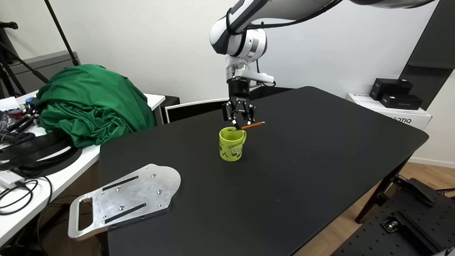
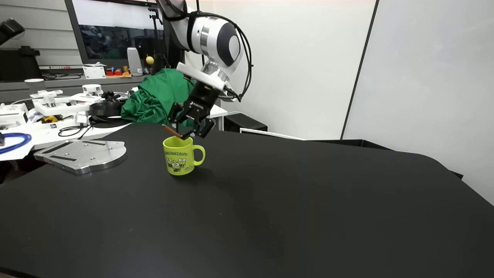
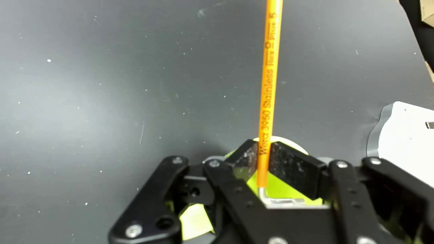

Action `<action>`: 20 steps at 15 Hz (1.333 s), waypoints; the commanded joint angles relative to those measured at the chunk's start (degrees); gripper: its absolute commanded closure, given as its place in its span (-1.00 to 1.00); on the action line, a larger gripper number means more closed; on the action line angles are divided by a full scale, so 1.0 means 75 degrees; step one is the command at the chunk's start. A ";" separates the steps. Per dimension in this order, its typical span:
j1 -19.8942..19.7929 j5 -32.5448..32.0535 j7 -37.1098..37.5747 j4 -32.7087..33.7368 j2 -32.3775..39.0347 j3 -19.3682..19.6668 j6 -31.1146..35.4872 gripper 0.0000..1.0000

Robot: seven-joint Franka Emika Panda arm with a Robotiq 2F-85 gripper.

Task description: Put the pen in the mug

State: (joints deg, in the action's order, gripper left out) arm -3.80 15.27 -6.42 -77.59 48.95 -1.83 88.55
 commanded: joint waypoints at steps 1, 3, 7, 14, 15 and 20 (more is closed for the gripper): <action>-0.0057 0.0125 0.0425 0.0740 0.0566 -0.0063 -0.0426 0.91; -0.0058 0.0157 0.0468 0.0870 0.0718 -0.0072 -0.0466 0.91; -0.0050 0.0167 0.0527 0.1072 0.0883 -0.0084 -0.0554 0.91; -0.0036 0.0204 0.0581 0.1148 0.0826 -0.0121 -0.0636 -0.13; -0.0035 0.0220 0.0583 0.1156 0.0814 -0.0134 -0.0640 -0.24; -0.0026 0.0290 0.0558 0.1130 0.0739 -0.0165 -0.0618 -0.92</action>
State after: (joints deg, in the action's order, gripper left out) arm -3.68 16.95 -4.42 -71.11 54.20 -2.66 85.53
